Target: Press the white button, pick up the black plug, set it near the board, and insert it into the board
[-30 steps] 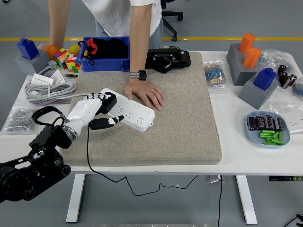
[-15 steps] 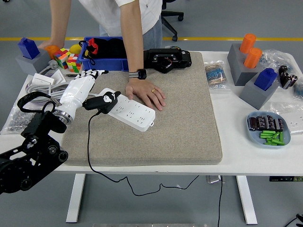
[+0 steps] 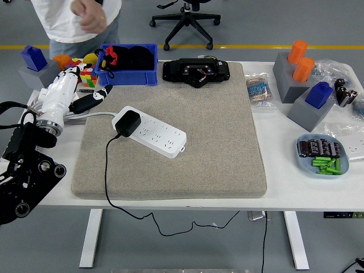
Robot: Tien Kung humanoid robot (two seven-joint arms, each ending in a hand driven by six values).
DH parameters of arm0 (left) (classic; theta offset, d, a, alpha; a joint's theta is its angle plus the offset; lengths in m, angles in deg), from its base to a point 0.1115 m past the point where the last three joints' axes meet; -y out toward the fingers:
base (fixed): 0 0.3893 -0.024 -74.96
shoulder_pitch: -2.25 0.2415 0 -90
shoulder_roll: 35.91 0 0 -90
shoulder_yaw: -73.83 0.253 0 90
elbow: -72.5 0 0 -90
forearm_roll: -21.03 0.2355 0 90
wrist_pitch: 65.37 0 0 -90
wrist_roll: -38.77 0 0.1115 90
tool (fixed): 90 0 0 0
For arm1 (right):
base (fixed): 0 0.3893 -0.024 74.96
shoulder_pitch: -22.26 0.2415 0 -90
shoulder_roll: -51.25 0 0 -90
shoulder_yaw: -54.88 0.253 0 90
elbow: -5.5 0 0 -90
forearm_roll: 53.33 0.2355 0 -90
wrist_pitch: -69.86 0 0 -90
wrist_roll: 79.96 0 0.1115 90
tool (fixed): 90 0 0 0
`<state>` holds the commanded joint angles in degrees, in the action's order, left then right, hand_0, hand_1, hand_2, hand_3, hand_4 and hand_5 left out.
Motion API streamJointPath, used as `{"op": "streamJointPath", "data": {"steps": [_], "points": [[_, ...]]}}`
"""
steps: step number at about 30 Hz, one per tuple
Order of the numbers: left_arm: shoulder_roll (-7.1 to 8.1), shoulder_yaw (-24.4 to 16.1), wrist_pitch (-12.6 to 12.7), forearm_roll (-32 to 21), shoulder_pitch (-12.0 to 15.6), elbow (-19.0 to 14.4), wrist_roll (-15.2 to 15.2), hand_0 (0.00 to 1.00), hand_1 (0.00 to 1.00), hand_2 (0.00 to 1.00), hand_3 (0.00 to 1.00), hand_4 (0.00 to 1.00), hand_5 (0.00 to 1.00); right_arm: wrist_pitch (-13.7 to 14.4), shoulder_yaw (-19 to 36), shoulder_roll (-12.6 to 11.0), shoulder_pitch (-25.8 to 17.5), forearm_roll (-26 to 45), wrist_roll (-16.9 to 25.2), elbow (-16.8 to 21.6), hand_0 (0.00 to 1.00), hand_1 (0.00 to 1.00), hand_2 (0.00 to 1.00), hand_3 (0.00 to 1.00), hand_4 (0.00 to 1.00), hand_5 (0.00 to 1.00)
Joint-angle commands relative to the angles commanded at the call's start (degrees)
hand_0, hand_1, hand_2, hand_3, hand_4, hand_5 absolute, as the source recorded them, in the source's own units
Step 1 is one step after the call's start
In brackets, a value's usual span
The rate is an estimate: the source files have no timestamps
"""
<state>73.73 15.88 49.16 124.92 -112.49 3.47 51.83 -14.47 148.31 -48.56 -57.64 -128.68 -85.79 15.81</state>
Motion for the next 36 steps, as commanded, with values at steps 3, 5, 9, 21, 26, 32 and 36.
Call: {"op": "streamJointPath", "data": {"steps": [3,5,9,21,26,32,36], "points": [[-0.79,-2.73,-0.16,0.26,0.72,0.41,0.21,0.998,0.993,0.957,0.914,0.85,0.757,0.0,0.05,0.0,0.08,0.07,-0.04,0.0,0.622,0.592,0.58,0.578,0.637,0.367],[-1.36,-4.6,-0.18,0.38,1.26,0.6,0.2,0.998,0.993,0.957,0.914,0.85,0.757,0.0,0.07,-0.01,0.14,0.21,-0.01,0.0,0.622,0.592,0.58,0.578,0.637,0.367],[-2.42,-7.63,-0.31,0.68,2.2,1.09,0.43,0.998,0.993,0.957,0.912,0.847,0.751,0.02,0.17,0.0,0.1,0.19,-0.13,0.0,0.622,0.592,0.581,0.578,0.637,0.367],[-3.79,-12.15,-0.07,0.87,3.69,1.66,-0.24,0.998,0.993,0.957,0.909,0.848,0.745,-0.03,-0.27,-0.15,0.1,0.56,0.06,0.0,0.622,0.592,0.581,0.578,0.638,0.369],[-4.07,-13.03,0.22,1.22,3.73,1.74,-0.6,0.998,0.992,0.956,0.907,0.85,0.741,-0.03,-0.64,-0.3,-0.09,0.7,0.07,0.0,0.622,0.592,0.581,0.579,0.637,0.369],[-3.96,-13.03,0.13,1.52,3.53,1.87,-0.34,0.998,0.992,0.956,0.904,0.85,0.741,-0.03,-0.8,-0.53,-0.11,0.98,0.2,0.0,0.622,0.592,0.581,0.579,0.638,0.37],[-4.01,-12.98,0.08,1.69,3.55,1.84,-0.26,0.998,0.992,0.956,0.904,0.85,0.741,-0.02,-0.91,-0.54,-0.21,1.01,0.2,0.0,0.622,0.592,0.581,0.579,0.638,0.37]]}}
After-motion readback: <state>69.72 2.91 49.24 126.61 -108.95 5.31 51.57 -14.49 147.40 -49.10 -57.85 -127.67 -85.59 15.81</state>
